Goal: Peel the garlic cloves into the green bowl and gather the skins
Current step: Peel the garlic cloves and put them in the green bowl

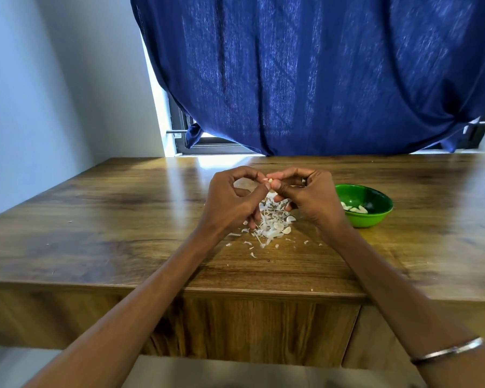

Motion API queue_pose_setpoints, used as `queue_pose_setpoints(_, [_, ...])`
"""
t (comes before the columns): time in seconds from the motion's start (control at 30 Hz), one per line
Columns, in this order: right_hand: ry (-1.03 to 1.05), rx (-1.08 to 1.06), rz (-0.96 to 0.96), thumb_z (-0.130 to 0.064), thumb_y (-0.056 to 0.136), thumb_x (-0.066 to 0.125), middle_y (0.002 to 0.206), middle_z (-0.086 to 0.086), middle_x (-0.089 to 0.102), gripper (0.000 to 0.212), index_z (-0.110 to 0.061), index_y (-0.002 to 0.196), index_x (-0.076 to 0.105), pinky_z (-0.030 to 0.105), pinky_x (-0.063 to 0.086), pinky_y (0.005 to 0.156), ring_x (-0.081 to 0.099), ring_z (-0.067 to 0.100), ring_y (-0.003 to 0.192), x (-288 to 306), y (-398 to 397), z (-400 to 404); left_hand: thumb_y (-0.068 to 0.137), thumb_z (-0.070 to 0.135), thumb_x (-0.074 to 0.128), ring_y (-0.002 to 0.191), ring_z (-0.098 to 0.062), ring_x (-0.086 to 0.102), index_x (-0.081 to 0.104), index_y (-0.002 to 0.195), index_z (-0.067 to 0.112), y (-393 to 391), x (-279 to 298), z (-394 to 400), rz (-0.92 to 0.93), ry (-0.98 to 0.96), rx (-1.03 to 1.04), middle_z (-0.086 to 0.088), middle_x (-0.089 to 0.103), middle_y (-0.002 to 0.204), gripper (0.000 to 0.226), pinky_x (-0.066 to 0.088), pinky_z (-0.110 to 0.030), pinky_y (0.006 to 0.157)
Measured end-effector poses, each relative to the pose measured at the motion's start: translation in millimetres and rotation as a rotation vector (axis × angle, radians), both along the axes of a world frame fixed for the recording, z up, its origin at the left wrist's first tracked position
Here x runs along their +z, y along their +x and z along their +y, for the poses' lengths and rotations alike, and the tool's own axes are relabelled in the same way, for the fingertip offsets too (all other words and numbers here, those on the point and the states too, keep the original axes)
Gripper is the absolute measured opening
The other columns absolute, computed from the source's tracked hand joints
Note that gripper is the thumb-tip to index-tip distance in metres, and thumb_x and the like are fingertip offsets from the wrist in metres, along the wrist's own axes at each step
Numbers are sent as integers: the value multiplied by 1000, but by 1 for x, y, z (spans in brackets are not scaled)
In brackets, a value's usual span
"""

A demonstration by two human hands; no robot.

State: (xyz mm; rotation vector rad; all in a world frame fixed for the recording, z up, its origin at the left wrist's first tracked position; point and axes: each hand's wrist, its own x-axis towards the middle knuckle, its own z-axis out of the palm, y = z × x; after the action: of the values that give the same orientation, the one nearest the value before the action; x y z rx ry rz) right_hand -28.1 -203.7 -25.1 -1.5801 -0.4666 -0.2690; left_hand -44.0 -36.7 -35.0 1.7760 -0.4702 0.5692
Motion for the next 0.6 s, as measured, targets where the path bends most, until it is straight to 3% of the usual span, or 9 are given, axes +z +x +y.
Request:
queue_pose_setpoints(0.33, [-7, 19, -2, -10, 81, 77, 83, -7, 77, 11, -15, 90, 75, 19, 48, 45, 68, 9, 62, 1, -2, 1, 98, 12, 67, 36, -30, 57, 65, 93, 10, -1, 2, -1, 16, 40, -17, -12, 62, 48, 6, 48, -29, 38])
queue_pose_setpoints(0.6, [38, 5, 21, -14, 81, 78, 90, -4, 78, 16, -12, 97, 75, 21, 49, 46, 71, 10, 65, 1, -1, 3, 99, 17, 66, 33, -26, 55, 64, 98, 9, 3, 0, -4, -1, 15, 20, -8, 61, 45, 9, 44, -26, 37])
